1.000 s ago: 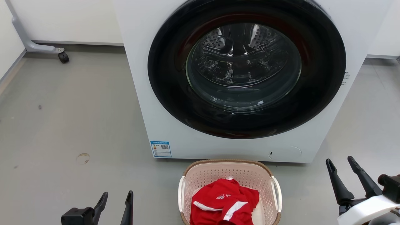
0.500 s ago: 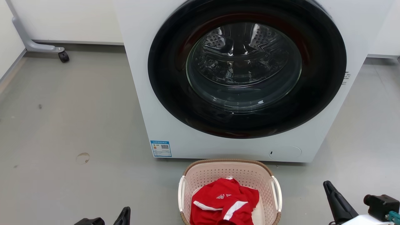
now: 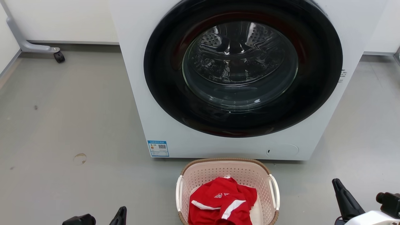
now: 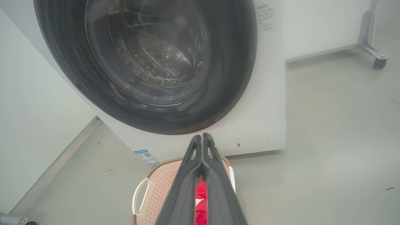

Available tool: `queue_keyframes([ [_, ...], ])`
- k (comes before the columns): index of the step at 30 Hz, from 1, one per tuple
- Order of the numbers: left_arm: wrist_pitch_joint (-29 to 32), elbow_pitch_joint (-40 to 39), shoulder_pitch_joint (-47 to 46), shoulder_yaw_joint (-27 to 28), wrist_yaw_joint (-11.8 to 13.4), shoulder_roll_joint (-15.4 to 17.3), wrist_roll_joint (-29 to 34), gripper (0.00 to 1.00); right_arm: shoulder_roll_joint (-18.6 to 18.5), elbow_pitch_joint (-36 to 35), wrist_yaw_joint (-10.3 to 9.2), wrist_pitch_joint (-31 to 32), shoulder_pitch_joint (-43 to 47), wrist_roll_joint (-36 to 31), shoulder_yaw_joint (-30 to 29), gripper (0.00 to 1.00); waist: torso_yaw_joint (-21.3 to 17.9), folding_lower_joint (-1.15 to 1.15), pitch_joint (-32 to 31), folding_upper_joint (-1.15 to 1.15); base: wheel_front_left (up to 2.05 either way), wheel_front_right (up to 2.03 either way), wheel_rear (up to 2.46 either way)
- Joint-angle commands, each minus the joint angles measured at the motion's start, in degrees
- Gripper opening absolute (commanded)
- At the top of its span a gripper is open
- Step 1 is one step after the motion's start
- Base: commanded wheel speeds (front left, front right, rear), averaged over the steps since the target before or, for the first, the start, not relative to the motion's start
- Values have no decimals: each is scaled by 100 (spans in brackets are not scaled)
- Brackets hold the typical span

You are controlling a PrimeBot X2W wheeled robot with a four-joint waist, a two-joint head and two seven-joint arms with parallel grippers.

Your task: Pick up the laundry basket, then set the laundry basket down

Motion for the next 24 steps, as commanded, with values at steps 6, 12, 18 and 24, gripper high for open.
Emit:
queue_keyframes([
  [6,13,38,-332,334,-227,-53,-391,0,-112,-105,-6,122,-339,435,-204,0,-39,-2,14,0,0,0,0],
  [12,36,149,-407,496,-359,-149,-669,0,-99,-104,-6,206,-384,728,-302,0,-71,-2,25,0,0,0,0],
  [18,60,253,-480,660,-489,-247,-945,0,-84,-104,-7,291,-429,1020,-400,0,-103,-2,36,0,0,0,0],
  [24,84,350,-549,826,-620,-346,-1220,0,-69,-104,-8,377,-474,1311,-500,0,-135,-2,48,0,0,0,0],
])
